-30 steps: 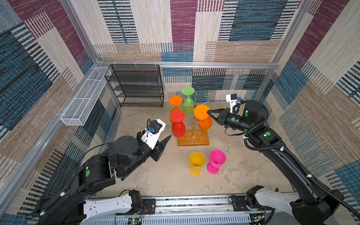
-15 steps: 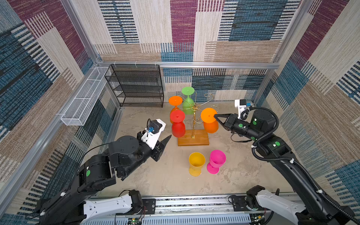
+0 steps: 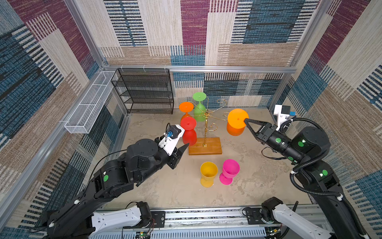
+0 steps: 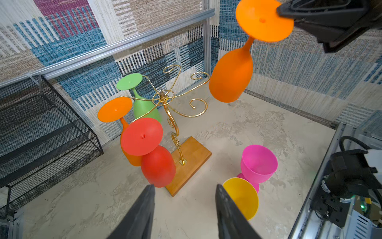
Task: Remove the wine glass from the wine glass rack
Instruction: 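Raise the orange glass toward the left gripper while the left gripper reaches in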
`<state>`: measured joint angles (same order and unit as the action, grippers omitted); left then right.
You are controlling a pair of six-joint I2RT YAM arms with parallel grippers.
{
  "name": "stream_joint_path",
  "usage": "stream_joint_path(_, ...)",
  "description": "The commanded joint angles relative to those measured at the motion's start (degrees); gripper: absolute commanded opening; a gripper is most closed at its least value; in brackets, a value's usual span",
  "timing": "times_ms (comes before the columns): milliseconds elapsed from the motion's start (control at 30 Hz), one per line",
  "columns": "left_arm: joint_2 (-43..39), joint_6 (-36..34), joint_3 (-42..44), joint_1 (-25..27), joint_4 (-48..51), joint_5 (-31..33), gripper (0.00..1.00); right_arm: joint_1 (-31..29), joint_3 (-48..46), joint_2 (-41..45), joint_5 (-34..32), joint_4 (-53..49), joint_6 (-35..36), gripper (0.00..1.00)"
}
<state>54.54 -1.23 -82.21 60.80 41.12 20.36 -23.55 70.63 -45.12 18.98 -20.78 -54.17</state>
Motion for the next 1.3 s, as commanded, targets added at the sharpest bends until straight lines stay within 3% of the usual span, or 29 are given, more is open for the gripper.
stream_joint_path(0,1.41,2.21,-0.14,-2.18,-4.69,-7.65,0.51,0.08,0.51,1.53,-1.17,4.08,-0.14,0.00)
stream_joint_path(200,4.48,4.71,1.45,-6.61,-11.92,-19.97,0.53,0.08,1.22,2.75,0.51,14.28,0.73,0.00)
stream_joint_path(433,6.03,10.05,5.07,-14.89,-25.70,-38.72,0.55,0.08,-4.22,-0.13,10.49,38.36,-2.99,0.00)
stream_joint_path(600,5.81,20.25,11.62,-23.18,-44.02,-56.08,0.56,0.08,-10.09,-4.40,17.82,61.56,-10.24,0.00)
stream_joint_path(733,7.42,32.04,16.91,-30.58,-60.84,-65.74,0.56,0.08,-13.06,-7.47,20.31,73.54,-15.48,0.00)
stream_joint_path(933,12.03,45.90,20.99,-36.81,-81.06,-72.33,0.56,0.08,-15.86,-11.57,22.13,85.21,-23.13,0.00)
stream_joint_path(1133,17.77,57.26,21.35,-38.92,-98.30,-75.63,0.56,0.08,-18.80,-13.50,22.10,91.53,-27.83,0.00)
stream_joint_path(1267,21.52,61.85,20.58,-39.17,-104.71,-77.09,0.56,0.08,-19.67,-13.96,21.84,93.35,-29.07,0.00)
